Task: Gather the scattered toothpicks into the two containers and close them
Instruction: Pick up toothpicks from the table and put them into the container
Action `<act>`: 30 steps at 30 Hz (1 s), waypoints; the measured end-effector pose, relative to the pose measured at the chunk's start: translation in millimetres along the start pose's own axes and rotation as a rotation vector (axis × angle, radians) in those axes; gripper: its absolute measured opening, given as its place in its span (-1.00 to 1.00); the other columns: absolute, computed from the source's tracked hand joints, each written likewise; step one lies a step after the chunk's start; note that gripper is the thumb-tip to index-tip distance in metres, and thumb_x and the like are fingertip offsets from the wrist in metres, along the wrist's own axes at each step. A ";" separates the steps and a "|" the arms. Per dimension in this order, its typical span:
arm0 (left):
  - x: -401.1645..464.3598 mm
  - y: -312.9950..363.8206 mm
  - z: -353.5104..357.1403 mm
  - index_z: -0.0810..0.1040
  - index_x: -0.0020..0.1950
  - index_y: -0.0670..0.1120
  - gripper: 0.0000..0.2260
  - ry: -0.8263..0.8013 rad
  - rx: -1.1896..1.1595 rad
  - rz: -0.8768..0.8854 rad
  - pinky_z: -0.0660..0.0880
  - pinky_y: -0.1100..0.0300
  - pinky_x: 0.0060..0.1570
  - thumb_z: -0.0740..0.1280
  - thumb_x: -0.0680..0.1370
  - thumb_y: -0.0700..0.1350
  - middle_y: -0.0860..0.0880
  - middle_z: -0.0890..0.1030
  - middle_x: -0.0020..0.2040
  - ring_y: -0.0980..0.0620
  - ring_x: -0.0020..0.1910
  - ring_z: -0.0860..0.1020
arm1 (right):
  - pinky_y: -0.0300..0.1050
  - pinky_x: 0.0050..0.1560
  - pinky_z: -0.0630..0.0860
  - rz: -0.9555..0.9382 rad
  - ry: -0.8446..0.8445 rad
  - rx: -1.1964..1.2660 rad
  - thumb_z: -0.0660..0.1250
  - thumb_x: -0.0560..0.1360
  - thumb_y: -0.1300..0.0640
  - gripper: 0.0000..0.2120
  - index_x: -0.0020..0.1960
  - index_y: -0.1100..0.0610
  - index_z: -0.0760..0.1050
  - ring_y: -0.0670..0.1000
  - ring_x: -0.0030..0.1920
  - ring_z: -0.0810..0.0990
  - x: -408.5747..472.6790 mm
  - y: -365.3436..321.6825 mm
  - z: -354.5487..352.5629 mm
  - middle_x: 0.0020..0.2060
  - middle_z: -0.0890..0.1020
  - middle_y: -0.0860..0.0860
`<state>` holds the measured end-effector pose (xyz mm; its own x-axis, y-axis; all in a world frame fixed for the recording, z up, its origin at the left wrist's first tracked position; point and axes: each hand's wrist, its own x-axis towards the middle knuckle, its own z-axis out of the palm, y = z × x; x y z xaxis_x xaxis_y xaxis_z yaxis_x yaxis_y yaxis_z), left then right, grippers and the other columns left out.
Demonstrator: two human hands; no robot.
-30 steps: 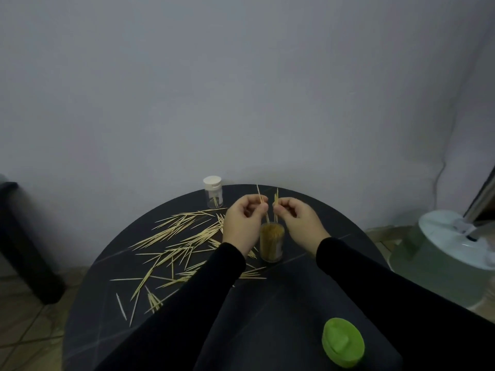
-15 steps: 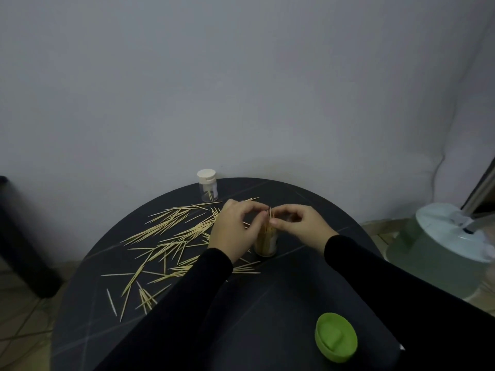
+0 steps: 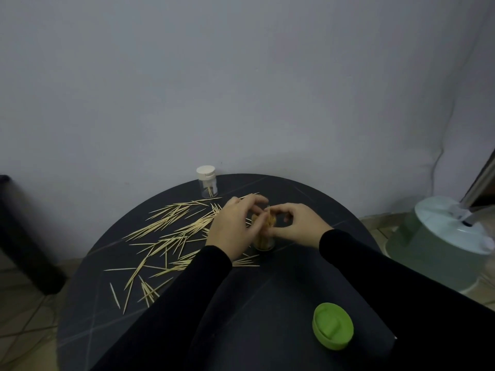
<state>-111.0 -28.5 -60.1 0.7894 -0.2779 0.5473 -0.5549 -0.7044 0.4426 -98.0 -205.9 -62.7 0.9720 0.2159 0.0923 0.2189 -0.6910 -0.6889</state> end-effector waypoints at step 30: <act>-22.4 -15.6 6.9 0.35 0.44 0.14 -0.44 -0.165 0.194 0.097 0.23 -0.06 0.33 0.01 0.51 0.32 0.10 0.29 0.48 -0.01 0.39 0.17 | -0.04 0.04 0.41 -0.008 -0.005 -0.017 0.44 0.43 -0.07 -0.50 0.33 -0.03 0.44 -0.19 -0.20 0.40 -6.7 -3.3 3.4 0.11 0.52 -0.13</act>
<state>-118.3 -15.8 -84.1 0.7761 -0.4417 0.4501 -0.5817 -0.7771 0.2404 -105.5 -202.8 -63.4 0.9699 0.2248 0.0941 0.2280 -0.7011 -0.6757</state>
